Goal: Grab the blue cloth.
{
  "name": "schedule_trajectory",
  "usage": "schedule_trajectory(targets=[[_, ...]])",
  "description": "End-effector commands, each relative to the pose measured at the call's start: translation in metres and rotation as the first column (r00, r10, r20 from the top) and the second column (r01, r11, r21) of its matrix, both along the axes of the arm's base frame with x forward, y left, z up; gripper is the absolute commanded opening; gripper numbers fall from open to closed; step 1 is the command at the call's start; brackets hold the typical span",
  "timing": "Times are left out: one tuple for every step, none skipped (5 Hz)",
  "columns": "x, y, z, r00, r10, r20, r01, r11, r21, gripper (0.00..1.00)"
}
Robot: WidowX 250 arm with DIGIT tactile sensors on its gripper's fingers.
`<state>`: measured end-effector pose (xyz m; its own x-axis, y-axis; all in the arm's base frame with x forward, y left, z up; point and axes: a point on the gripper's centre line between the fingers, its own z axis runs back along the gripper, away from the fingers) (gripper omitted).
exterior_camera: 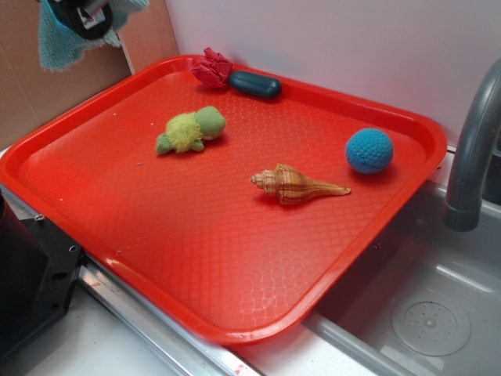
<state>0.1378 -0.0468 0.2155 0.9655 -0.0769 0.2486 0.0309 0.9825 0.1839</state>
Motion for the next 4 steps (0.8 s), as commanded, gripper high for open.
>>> schedule_trajectory(targets=[[0.001, 0.032, 0.019, 0.981, 0.194, 0.004, -0.192, 0.976, -0.106, 0.00], [0.018, 0.044, 0.012, 0.948, 0.303, -0.098, -0.315, 0.937, -0.150, 0.00], [0.033, 0.039, 0.003, 0.941, 0.307, -0.142, -0.325, 0.938, -0.123, 0.00], [0.035, 0.039, -0.006, 0.944, 0.293, -0.153, -0.309, 0.946, -0.095, 0.00]])
